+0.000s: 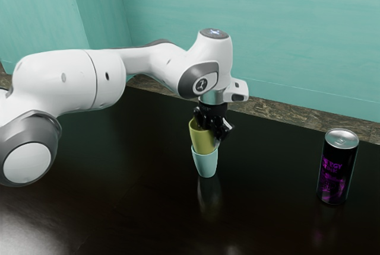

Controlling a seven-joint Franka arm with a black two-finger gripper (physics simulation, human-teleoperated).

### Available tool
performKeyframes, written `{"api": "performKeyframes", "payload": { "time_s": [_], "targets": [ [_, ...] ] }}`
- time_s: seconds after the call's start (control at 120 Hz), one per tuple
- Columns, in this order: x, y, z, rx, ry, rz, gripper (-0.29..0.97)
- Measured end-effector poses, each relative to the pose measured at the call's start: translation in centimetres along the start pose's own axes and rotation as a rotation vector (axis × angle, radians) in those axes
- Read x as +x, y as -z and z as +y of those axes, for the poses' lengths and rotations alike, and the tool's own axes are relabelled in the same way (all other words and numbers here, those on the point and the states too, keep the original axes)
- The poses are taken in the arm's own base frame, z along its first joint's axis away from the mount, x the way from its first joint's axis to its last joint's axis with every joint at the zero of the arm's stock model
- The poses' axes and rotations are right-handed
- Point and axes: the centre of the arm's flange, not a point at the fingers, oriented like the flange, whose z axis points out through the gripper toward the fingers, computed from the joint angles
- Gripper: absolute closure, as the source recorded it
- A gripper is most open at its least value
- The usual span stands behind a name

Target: Place the left cup onto the right cup

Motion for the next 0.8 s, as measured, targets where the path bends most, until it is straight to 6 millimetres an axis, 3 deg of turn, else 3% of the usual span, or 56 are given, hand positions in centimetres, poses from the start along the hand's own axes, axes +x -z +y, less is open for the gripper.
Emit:
{"api": "performKeyframes", "payload": {
  "time_s": [0.142,0.325,0.425,0.533,0.708,0.8],
  "targets": [
    [0.0,0.0,0.0,-0.008,0.004,0.001,0.29],
    [0.2,1.6,-0.7,-0.007,0.007,0.026,0.13],
    [-0.3,5.5,-1.1,-0.016,0.009,0.065,0.09],
    [-2.1,11.7,-0.8,-0.043,0.000,0.108,0.06],
    [-7.9,20.8,-2.1,-0.080,-0.001,0.114,0.04],
    [-11.1,23.7,-5.5,-0.053,0.024,0.110,0.03]
  ]
}}
